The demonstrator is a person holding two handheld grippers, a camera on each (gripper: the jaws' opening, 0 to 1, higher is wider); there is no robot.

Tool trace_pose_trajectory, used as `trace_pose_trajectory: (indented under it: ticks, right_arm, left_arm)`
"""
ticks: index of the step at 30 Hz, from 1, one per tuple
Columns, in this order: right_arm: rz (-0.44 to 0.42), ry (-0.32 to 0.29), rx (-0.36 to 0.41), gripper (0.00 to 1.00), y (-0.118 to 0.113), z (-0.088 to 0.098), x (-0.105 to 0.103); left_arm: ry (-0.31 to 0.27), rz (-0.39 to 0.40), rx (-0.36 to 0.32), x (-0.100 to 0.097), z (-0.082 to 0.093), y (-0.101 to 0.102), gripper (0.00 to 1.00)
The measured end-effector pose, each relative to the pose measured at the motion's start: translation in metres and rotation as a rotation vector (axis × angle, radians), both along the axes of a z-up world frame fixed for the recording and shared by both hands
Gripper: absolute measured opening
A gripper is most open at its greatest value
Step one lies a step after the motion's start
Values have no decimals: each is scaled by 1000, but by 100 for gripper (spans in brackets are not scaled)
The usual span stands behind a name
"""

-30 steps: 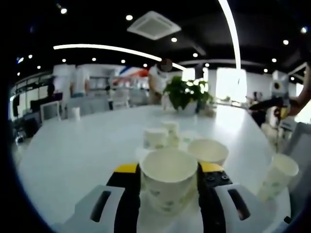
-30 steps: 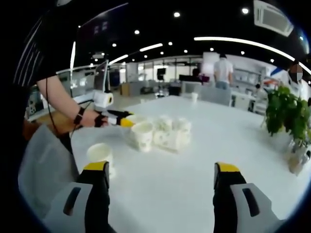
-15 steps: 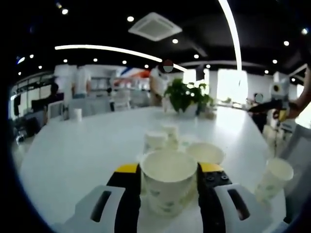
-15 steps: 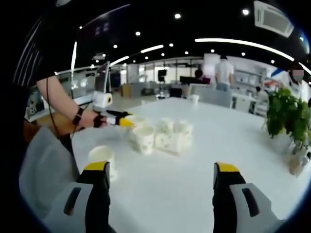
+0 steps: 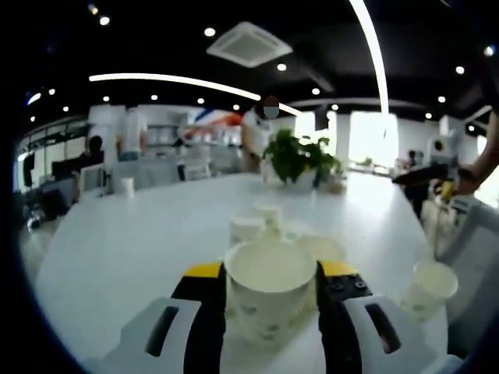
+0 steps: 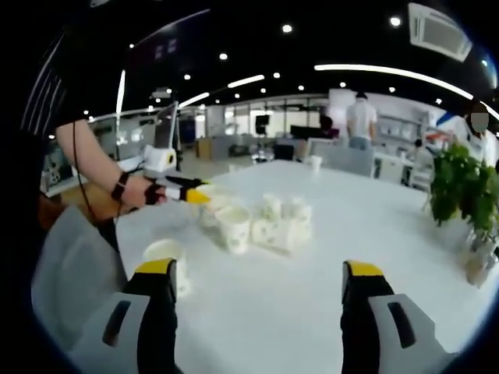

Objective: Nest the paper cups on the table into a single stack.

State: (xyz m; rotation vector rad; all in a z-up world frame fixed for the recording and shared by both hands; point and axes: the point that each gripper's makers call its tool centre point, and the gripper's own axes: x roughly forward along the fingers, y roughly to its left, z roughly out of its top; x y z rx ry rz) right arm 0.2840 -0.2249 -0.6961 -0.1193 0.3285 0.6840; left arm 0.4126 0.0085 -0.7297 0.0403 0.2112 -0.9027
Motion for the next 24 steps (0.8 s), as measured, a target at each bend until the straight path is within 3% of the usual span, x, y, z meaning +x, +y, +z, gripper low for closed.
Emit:
trace_pose_trajectory:
  ticks: [24]
  right_arm:
    - [31, -15, 10, 84, 8, 6, 2]
  left_arm:
    - [-41, -31, -53, -23, 53, -10, 42]
